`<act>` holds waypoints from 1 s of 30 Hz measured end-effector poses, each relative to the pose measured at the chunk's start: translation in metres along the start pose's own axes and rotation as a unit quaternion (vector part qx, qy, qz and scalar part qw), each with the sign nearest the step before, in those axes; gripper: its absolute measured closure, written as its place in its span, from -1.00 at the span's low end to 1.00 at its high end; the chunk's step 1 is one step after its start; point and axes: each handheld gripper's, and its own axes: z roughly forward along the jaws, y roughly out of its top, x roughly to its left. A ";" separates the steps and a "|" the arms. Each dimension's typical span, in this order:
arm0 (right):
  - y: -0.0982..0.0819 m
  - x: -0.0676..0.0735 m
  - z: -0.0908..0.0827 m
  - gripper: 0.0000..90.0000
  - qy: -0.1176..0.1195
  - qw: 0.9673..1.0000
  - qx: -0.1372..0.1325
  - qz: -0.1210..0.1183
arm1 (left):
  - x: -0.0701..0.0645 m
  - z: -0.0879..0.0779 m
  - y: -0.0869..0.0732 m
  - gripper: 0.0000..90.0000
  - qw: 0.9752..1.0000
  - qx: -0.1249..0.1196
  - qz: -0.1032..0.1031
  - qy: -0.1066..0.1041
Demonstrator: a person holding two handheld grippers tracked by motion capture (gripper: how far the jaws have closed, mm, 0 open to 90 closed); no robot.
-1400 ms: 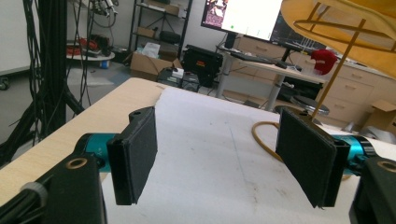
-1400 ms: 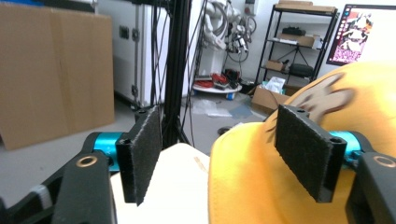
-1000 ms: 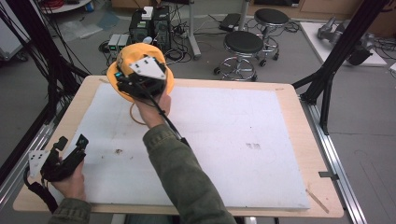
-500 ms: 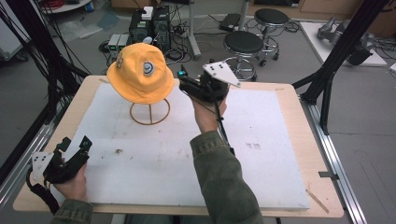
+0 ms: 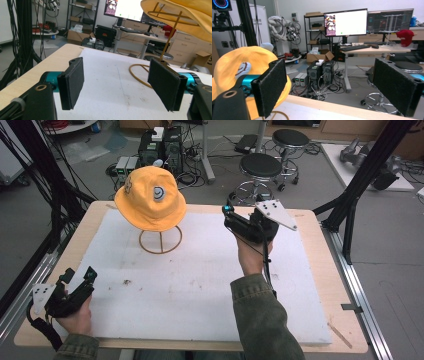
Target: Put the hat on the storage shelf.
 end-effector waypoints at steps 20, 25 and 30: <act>-0.023 -0.064 -0.058 -0.75 -0.059 0.998 0.022 0.003 | 0.001 -0.004 0.000 -0.35 1.000 -0.001 -0.006 0.004; -0.032 -0.073 -0.069 -0.75 -0.070 0.997 0.028 0.003 | 0.002 -0.005 0.000 -0.35 1.000 -0.001 -0.008 0.006; -0.043 -0.081 -0.078 -0.75 -0.075 0.996 0.042 0.002 | 0.002 -0.005 0.000 -0.35 1.000 -0.001 -0.010 0.007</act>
